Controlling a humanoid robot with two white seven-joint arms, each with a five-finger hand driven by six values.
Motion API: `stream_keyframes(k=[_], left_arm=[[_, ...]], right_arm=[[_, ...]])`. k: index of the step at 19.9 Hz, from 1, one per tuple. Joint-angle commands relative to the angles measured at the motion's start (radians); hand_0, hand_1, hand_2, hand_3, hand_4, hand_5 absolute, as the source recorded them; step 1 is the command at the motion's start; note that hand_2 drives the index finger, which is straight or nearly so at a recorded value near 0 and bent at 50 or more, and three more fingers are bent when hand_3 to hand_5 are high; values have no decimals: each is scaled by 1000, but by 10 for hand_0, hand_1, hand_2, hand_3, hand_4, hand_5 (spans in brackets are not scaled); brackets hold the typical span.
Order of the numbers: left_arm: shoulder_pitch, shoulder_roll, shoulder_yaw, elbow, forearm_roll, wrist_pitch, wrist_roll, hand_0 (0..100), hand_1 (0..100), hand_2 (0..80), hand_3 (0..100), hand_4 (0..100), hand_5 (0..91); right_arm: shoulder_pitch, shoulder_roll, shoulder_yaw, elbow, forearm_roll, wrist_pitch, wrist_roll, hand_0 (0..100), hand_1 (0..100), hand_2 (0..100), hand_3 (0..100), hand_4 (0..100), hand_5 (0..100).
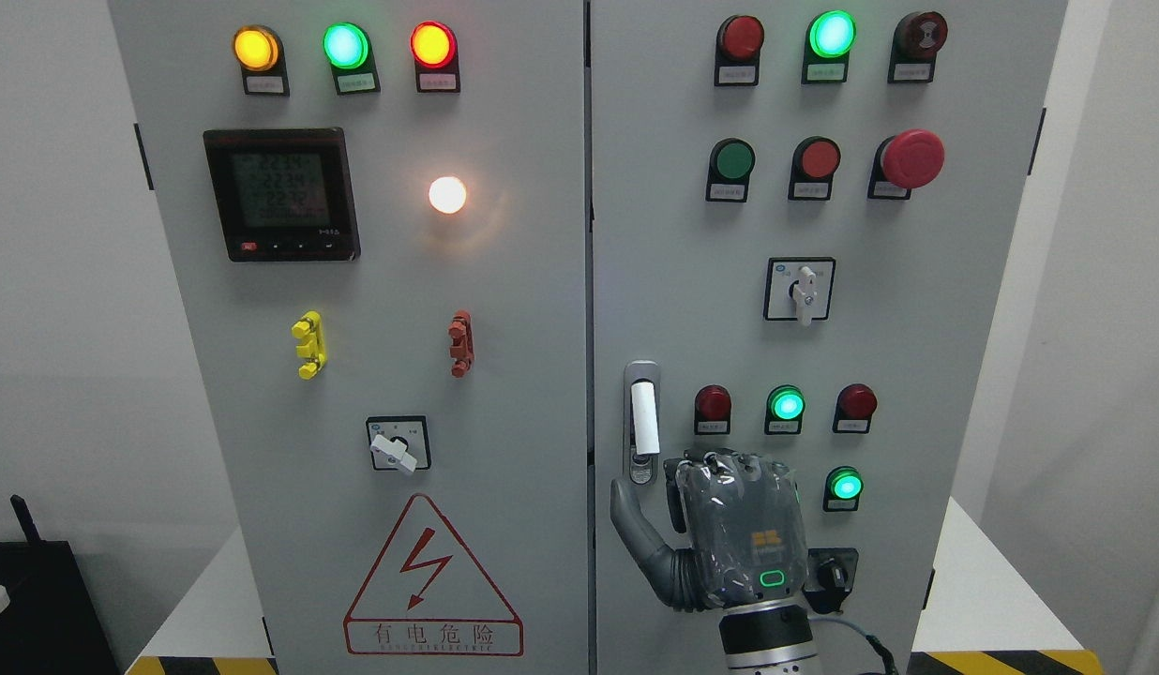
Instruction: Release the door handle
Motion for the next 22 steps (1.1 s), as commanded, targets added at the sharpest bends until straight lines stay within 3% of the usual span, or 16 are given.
stream_keyframes(k=[1, 22], left_arm=[[0, 0, -14, 20, 0, 1, -1, 120, 389, 0, 0, 0, 0], [0, 1, -14, 20, 0, 1, -1, 120, 389, 0, 0, 0, 0]], right_arm=[[-21, -4, -2, 30, 9, 16, 0, 429, 53, 1000, 1000, 1000, 991], [-46, -2, -10, 70, 4, 17, 5, 404, 151, 1000, 1000, 1000, 991]])
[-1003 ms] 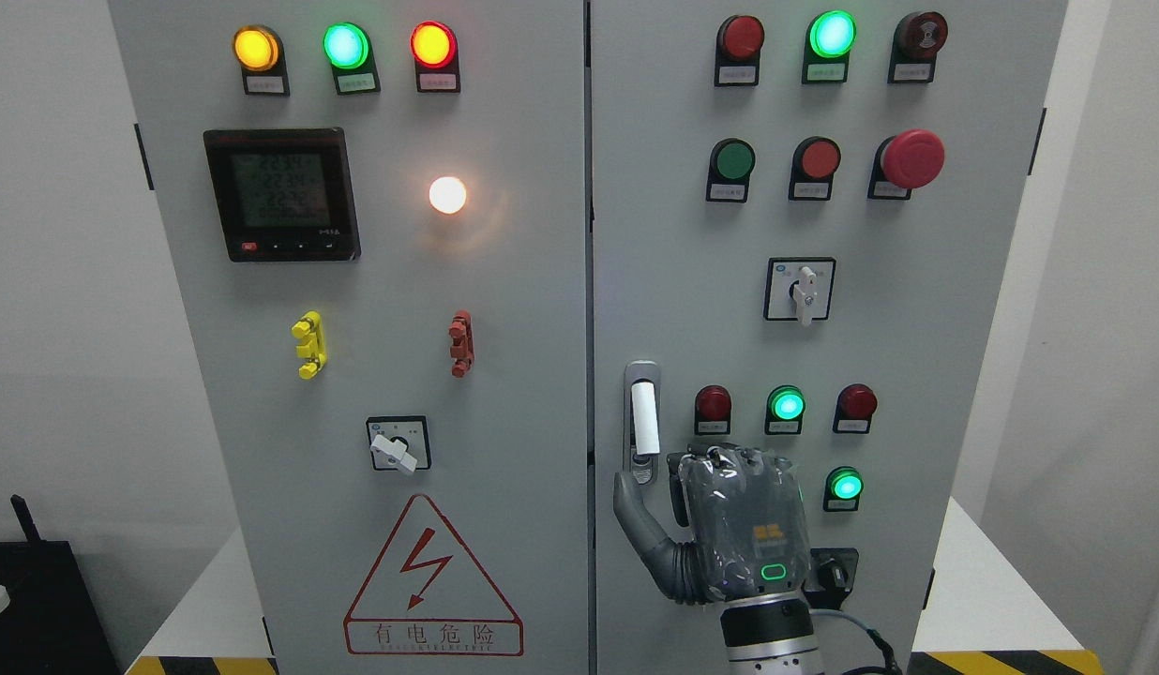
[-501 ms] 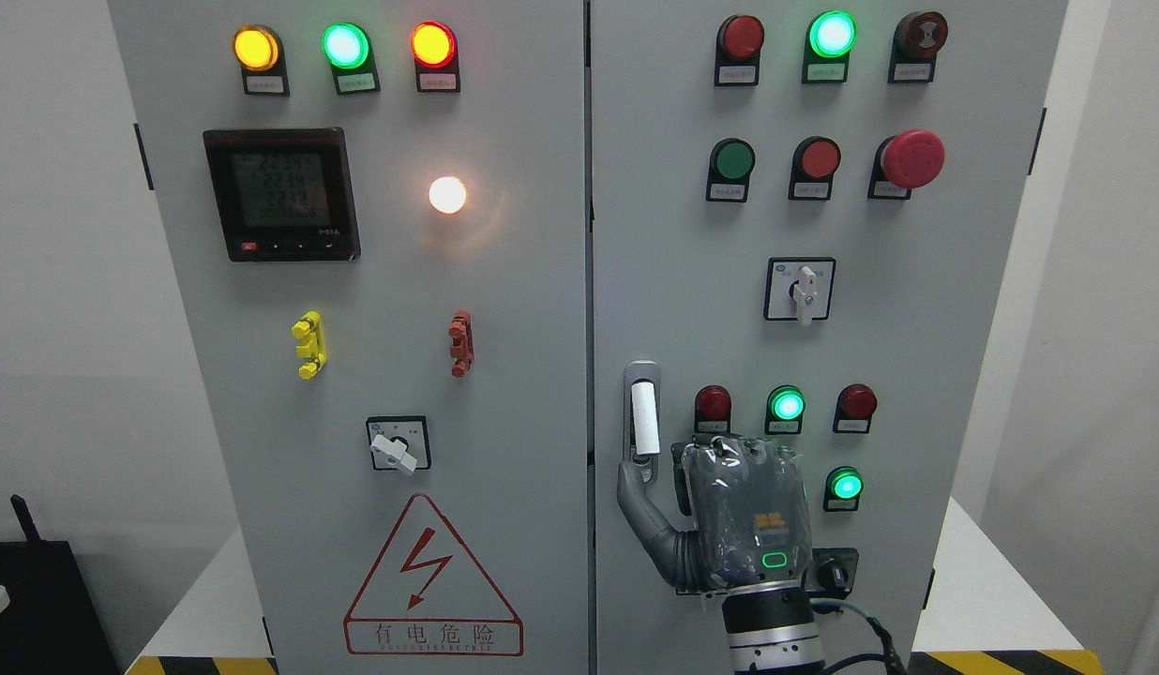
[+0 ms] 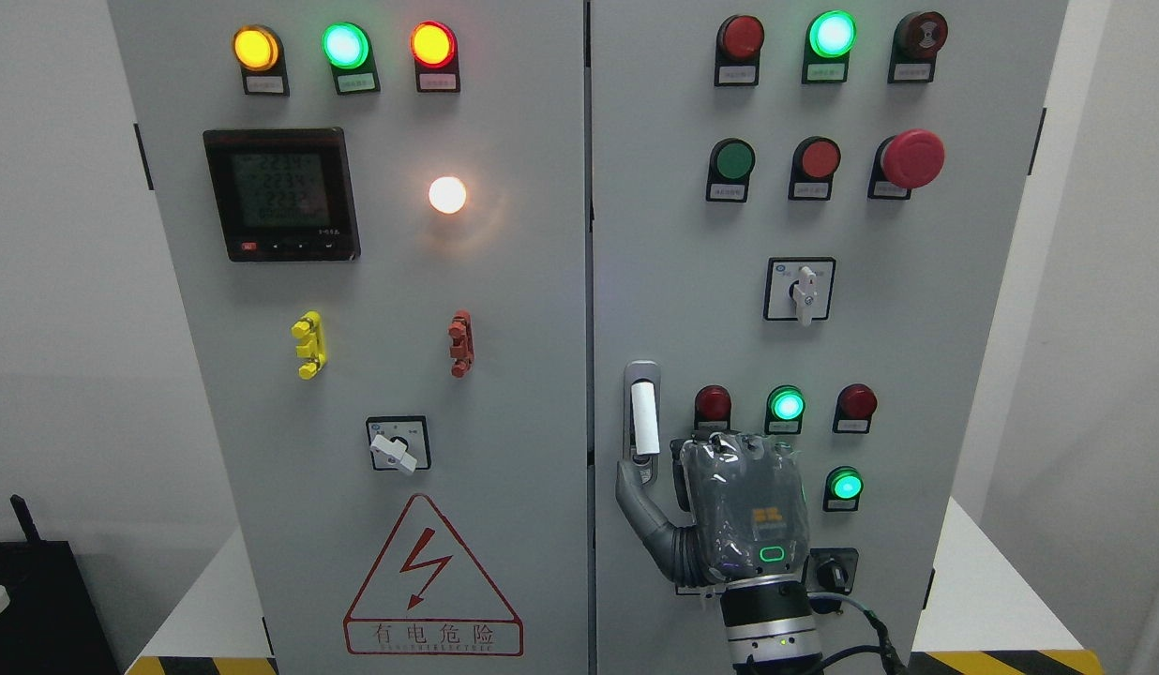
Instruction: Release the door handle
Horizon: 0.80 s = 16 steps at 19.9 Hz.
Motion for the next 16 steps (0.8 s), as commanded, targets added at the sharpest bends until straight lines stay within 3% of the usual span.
stream_keyframes(k=[1, 16], left_arm=[[0, 0, -14, 20, 0, 1, -1, 120, 389, 0, 0, 0, 0], [0, 0, -14, 20, 0, 1, -1, 120, 389, 0, 0, 0, 0]], right_arm=[[-5, 1, -7, 24, -4, 0, -1, 404, 161, 1000, 1000, 1000, 991], [-8, 5, -10, 19, -10, -1, -2, 483, 155, 1000, 1000, 1000, 990]])
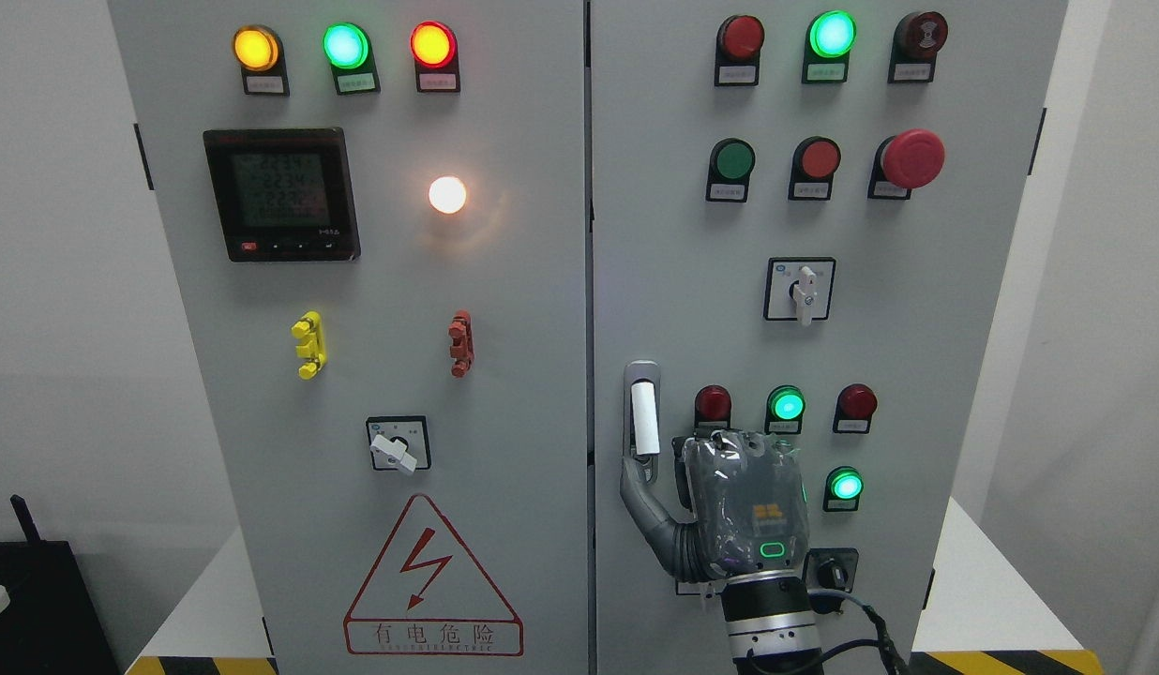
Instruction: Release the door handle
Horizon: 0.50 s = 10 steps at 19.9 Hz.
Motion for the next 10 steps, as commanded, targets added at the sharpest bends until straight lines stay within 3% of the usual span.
stream_keyframes(k=[1, 10], left_arm=[[0, 0, -14, 20, 0, 1, -1, 120, 389, 0, 0, 0, 0], [0, 0, -14, 20, 0, 1, -1, 120, 389, 0, 0, 0, 0]], right_arm=[[-1, 2, -3, 4, -1, -1, -3, 487, 155, 1000, 1000, 1000, 990], [-1, 2, -4, 2, -2, -1, -9, 499, 212, 1000, 1000, 1000, 990]])
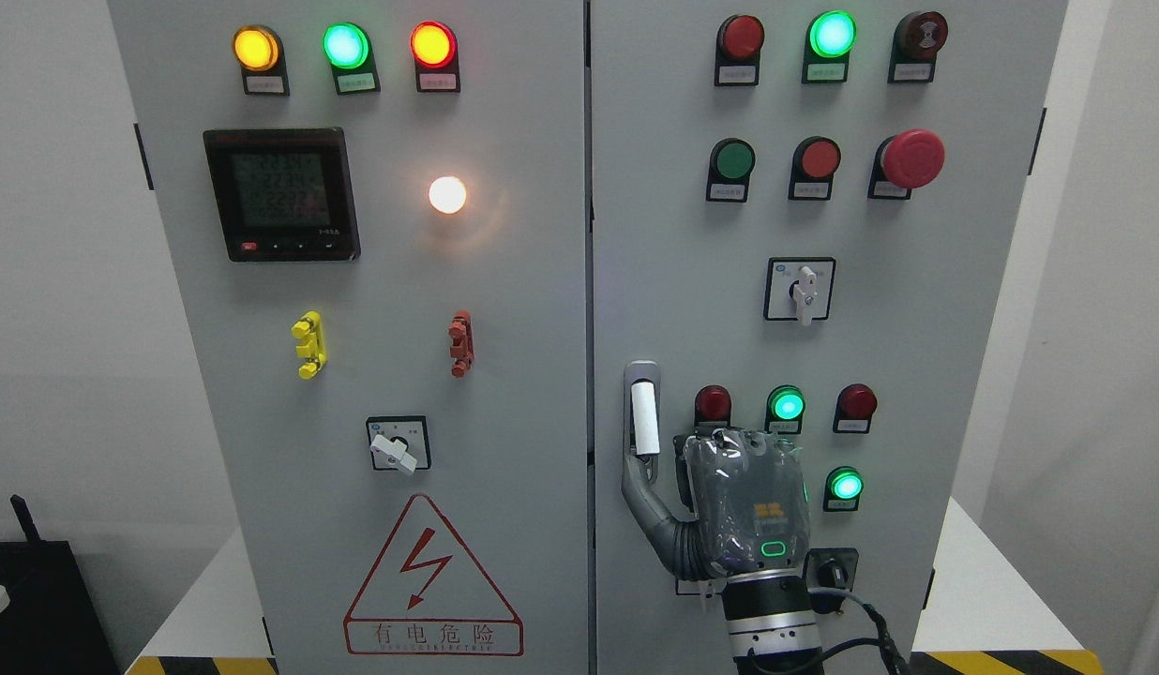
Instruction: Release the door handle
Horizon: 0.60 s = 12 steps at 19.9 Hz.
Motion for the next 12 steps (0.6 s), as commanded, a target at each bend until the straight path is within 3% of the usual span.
stream_keyframes(k=[1, 12], left_arm=[[0, 0, -14, 20, 0, 1, -1, 120, 389, 0, 0, 0, 0], [0, 0, -14, 20, 0, 1, -1, 120, 389, 0, 0, 0, 0]], right_arm=[[0, 1, -2, 0, -1, -1, -2, 503, 218, 1000, 1000, 1000, 989], [2, 2, -7, -3, -5, -1, -5, 539, 210, 1000, 1000, 1000, 990]])
